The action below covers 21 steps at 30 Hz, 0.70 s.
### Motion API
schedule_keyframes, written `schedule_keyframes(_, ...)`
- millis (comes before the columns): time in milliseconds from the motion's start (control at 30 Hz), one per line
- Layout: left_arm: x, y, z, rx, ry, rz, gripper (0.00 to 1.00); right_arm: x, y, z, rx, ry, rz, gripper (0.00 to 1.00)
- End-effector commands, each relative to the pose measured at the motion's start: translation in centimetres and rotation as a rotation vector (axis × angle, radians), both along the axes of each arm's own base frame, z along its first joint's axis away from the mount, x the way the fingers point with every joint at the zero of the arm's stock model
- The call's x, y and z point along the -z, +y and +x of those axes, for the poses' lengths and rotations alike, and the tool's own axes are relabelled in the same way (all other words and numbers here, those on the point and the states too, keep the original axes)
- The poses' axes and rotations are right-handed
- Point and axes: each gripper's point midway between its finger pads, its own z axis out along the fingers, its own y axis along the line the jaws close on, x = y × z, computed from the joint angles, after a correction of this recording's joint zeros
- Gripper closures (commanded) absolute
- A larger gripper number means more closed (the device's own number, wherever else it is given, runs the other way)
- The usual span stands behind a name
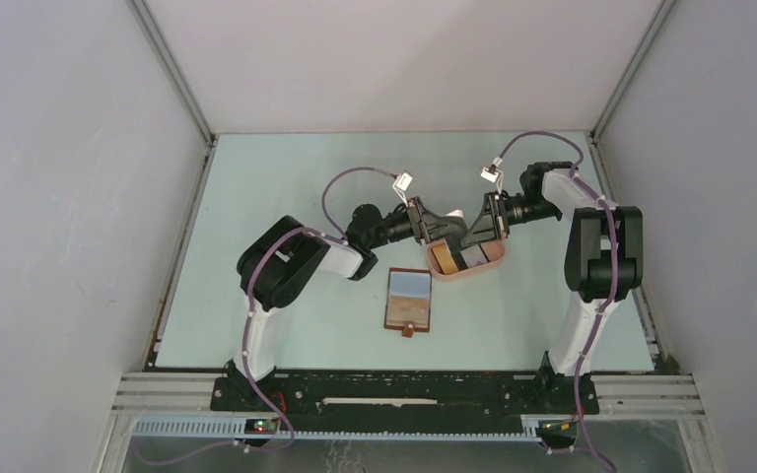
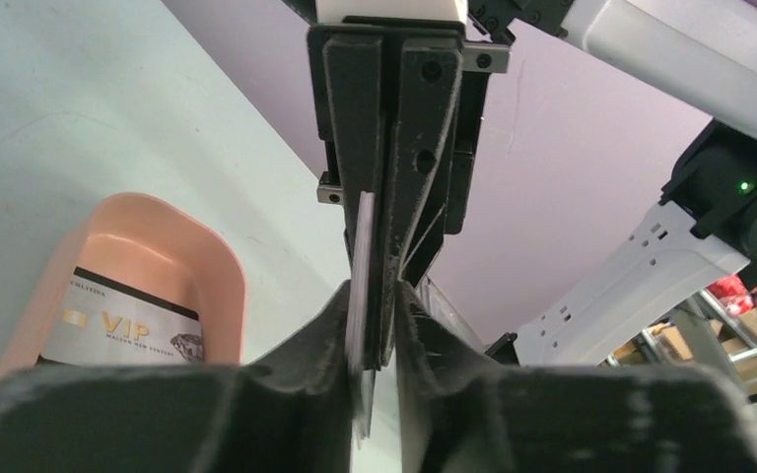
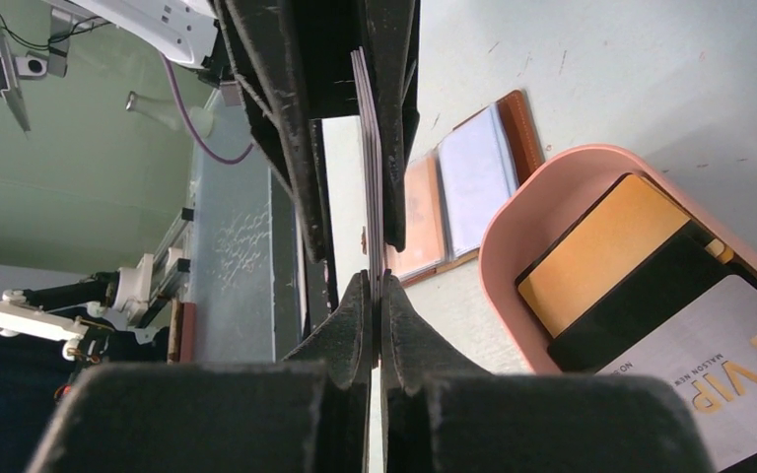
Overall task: Put the credit cards into the card holder
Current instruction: Place the credit card in the storage box.
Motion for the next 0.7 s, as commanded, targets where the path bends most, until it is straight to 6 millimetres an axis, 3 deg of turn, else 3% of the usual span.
schedule_keyframes(0,-1.2,-0.6,-1.1,0.066,-0.032,-0.023,0.84,-0.4,0.2,0.7,0.002,-0.01,0.01,1.0)
schedule_keyframes(100,-0.9,-0.6,-1.1,0.07,0.006,-0.019,0.98,-0.3,0.0,0.9,0.009,-0.01,-0.001,0.84)
schedule_keyframes(200,0.1,-0.4,-0.9,0.063,0.081,0.01,1.0,-0.2,-0.7,1.1,0.021,-0.03,-0.042,0.65)
schedule_keyframes(333,2.8,-0.1,-0.7,0.043,0.213,0.111,1.0,0.4,-2.6,2.0,0.091,-0.119,-0.169,0.51)
schedule_keyframes(500,6.7,0.5,0.3,-0.039,0.358,0.284,1.0,0.5,-4.3,4.1,0.251,-0.259,-0.34,0.48)
schedule_keyframes(667,7.6,0.5,2.3,-0.126,0.401,0.382,1.0,1.2,-4.1,4.9,0.308,-0.246,-0.36,0.57)
